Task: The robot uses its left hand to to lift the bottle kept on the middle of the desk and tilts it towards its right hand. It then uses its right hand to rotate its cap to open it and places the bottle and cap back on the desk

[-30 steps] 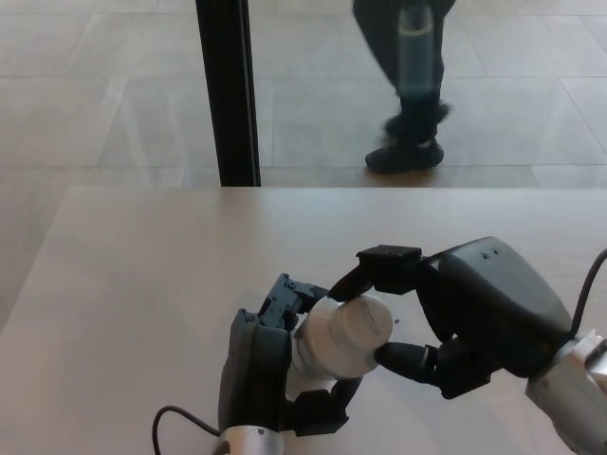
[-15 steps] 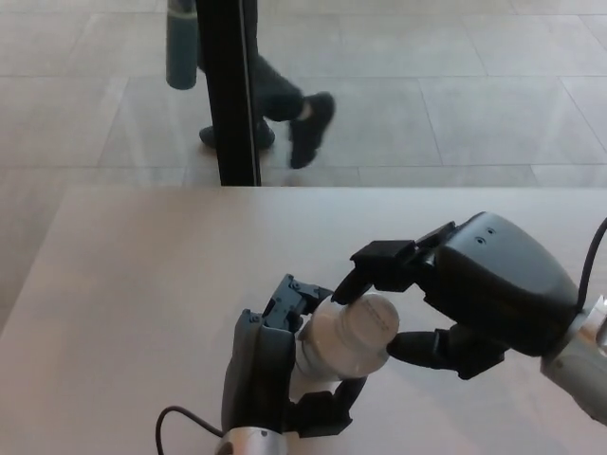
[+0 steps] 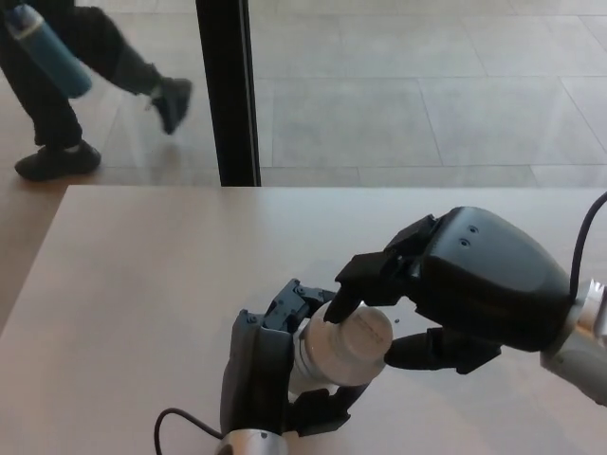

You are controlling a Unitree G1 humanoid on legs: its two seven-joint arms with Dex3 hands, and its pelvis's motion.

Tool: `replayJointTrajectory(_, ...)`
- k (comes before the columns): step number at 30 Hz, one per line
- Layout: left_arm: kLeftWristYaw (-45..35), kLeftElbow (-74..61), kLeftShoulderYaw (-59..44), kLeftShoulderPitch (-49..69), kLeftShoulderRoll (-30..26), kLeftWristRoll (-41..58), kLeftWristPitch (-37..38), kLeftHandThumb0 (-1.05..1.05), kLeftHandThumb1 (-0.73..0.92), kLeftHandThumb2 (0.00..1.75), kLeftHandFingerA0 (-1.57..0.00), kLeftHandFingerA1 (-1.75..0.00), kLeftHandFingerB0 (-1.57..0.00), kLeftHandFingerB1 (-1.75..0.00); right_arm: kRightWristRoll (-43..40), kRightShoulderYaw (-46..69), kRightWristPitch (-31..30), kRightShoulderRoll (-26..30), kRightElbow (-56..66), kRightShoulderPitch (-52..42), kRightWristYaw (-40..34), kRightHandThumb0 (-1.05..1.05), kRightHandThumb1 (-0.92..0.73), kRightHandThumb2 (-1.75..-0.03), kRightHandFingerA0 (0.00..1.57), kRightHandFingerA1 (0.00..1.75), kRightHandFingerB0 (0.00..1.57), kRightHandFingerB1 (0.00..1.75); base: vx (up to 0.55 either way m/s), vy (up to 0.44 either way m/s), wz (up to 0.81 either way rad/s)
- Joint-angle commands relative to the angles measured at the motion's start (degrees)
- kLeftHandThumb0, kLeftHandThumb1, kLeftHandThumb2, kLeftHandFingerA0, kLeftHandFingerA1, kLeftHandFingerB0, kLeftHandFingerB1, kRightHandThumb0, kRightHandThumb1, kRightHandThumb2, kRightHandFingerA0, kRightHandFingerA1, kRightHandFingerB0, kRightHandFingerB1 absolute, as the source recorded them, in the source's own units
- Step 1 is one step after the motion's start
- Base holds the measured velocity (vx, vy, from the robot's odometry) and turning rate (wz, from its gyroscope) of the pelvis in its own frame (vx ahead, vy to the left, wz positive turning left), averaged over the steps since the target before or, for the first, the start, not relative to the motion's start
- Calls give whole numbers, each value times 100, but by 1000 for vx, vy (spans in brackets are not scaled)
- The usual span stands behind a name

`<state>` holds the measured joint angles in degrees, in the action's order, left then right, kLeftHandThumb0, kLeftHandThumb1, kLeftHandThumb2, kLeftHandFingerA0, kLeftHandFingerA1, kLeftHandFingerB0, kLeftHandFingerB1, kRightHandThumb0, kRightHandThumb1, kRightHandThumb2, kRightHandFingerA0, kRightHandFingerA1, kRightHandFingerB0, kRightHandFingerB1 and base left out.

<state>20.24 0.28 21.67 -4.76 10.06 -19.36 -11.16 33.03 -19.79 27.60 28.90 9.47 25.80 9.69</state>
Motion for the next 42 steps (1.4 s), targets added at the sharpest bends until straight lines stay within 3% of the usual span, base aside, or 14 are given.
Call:
replayJointTrajectory(1,49,202,-117,212,192,9,-418,-14,92,68,-71,-174,-64,-128,7,-63,1631,381,-424,306,-221,-32,-56,-87,89,175,82,112,0,0,0)
replayJointTrajectory(3,41,208,-101,209,172,-14,-424,-8,92,67,-97,-160,-69,-125,168,12,1958,414,-562,394,-487,-28,-53,-87,93,173,82,111,0,0,0)
replayJointTrajectory(8,42,187,-100,178,167,-77,-599,14,92,82,-67,-160,-61,-134,441,119,2384,603,-731,637,-677,-35,-53,-84,89,157,82,104,0,0,0)
replayJointTrajectory(9,25,218,-81,192,108,-59,-397,20,86,100,-93,-166,-73,-139,459,132,2493,645,-786,696,-695,-33,-53,-80,88,159,80,99,0,0,0)
replayJointTrajectory(10,38,221,-101,206,129,-23,-377,20,84,105,-91,-170,-73,-143,457,153,2607,656,-863,748,-748,-33,-53,-77,90,157,82,95,0,0,0)
replayJointTrajectory(14,139,245,-90,247,156,-60,-353,10,81,88,-91,-158,-67,-122,255,188,2769,683,-1020,883,-657,-35,-53,-71,93,151,84,85,0,0,0)
replayJointTrajectory(20,52,291,-77,216,134,9,-274,14,83,103,-102,-175,-78,-145,704,225,3333,750,-1181,1210,-933,-37,-59,-70,89,160,78,92,0,0,0)
replayJointTrajectory(21,40,247,-68,222,142,-12,-381,11,84,97,-76,-175,-63,-154,833,251,3444,743,-1198,1258,-1038,-37,-59,-70,89,159,78,91,0,0,0)
replayJointTrajectory(23,22,269,-58,233,95,7,-241,6,86,91,-79,-175,-61,-156,1119,316,3644,685,-1221,1349,-1315,-36,-60,-71,93,151,78,96,0,0,0)
replayJointTrajectory(24,59,264,-62,242,111,-8,-261,5,92,75,-66,-171,-58,-128,1231,324,3743,656,-1238,1440,-1397,-35,-59,-71,92,145,76,96,0,0,0)
replayJointTrajectory(28,63,282,-87,200,123,-17,-339,11,91,88,-69,-175,-59,-144,1494,361,4085,570,-1405,1709,-1650,-34,-58,-71,96,140,75,88,0,0,0)
replayJointTrajectory(32,26,196,-54,218,113,-82,-502,3,91,80,-67,-156,-60,-99,1594,410,4418,529,-1470,1953,-1707,-34,-58,-74,92,136,73,98,0,0,0)
replayJointTrajectory(38,25,184,-88,249,137,-12,-407,8,92,87,-73,-175,-62,-148,1332,562,4799,430,-1628,2301,-1651,-34,-56,-76,87,131,76,104,0,0,0)
replayJointTrajectory(42,-2,260,-136,186,124,28,-357,8,91,89,-74,-175,-62,-147,1336,669,4919,423,-1772,2354,-1711,-32,-55,-76,88,132,76,101,0,0,0)
